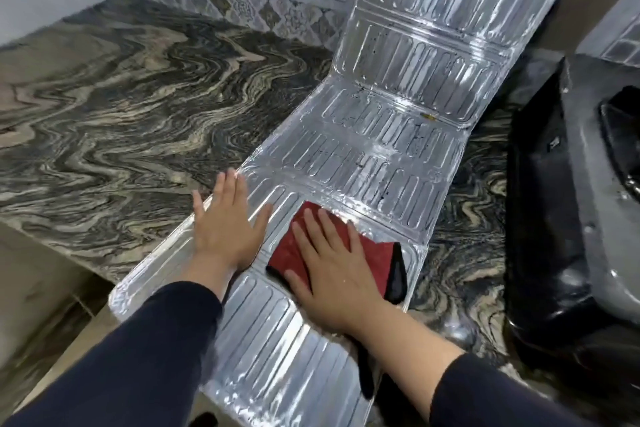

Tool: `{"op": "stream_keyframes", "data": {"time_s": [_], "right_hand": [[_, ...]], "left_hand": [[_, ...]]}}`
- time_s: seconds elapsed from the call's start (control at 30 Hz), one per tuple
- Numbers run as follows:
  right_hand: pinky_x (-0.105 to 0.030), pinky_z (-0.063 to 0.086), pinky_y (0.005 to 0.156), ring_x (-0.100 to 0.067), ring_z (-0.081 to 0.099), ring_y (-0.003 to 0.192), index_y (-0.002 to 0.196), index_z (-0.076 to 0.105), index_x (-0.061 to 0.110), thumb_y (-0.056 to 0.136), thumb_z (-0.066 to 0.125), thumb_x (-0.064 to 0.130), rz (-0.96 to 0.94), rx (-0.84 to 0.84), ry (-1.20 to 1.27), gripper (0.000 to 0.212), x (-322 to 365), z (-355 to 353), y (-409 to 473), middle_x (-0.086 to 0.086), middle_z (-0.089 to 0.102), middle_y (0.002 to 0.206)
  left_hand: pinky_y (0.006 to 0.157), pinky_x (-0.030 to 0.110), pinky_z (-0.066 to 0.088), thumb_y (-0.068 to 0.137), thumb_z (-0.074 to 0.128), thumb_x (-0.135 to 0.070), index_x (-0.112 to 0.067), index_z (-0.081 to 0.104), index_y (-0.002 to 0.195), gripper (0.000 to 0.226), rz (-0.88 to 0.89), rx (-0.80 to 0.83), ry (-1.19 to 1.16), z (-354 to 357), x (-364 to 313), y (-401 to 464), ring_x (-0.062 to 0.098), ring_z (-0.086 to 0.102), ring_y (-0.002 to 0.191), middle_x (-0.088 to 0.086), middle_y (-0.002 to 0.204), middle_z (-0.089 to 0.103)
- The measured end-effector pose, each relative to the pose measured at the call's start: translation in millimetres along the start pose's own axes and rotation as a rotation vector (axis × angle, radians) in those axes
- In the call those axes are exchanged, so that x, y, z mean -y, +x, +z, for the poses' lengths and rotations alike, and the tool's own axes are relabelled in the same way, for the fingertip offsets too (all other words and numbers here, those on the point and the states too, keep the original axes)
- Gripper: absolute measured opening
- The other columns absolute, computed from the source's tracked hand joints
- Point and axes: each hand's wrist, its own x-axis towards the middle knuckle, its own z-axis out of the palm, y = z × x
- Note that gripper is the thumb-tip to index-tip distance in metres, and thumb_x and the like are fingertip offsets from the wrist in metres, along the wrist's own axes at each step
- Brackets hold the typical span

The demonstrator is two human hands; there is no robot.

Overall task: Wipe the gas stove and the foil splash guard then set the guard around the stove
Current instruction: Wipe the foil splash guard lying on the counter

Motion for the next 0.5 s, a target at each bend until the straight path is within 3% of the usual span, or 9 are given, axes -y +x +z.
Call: {"op": "stream_keyframes", "data": {"time_s": [0.17,0.5], "right_hand": [[-0.054,-0.006,0.117,-0.014,-0.009,0.147,0.15,0.003,0.03,0.094,0.016,0.059,-0.007,-0.009,-0.033,0.065,-26.9,-8.4,35.3,0.005,-0.005,0.161],[-0.058,-0.001,0.116,-0.012,-0.004,0.147,0.149,0.004,0.038,0.091,0.009,0.065,0.245,-0.056,-0.103,0.064,-159.3,-47.8,119.0,0.01,-0.004,0.16]], "left_hand": [[0.117,0.052,-0.005,0.09,0.006,-0.065,-0.013,0.0,0.152,0.082,-0.022,-0.02,0.006,0.1,7.2,-4.9,0.017,-0.006,0.149,0.003,0.162,-0.004],[0.117,0.049,-0.008,0.09,0.008,-0.065,-0.014,-0.004,0.152,0.081,-0.019,-0.031,-0.002,1.7,8.3,-1.7,0.014,-0.01,0.148,0.0,0.161,-0.009]]}}
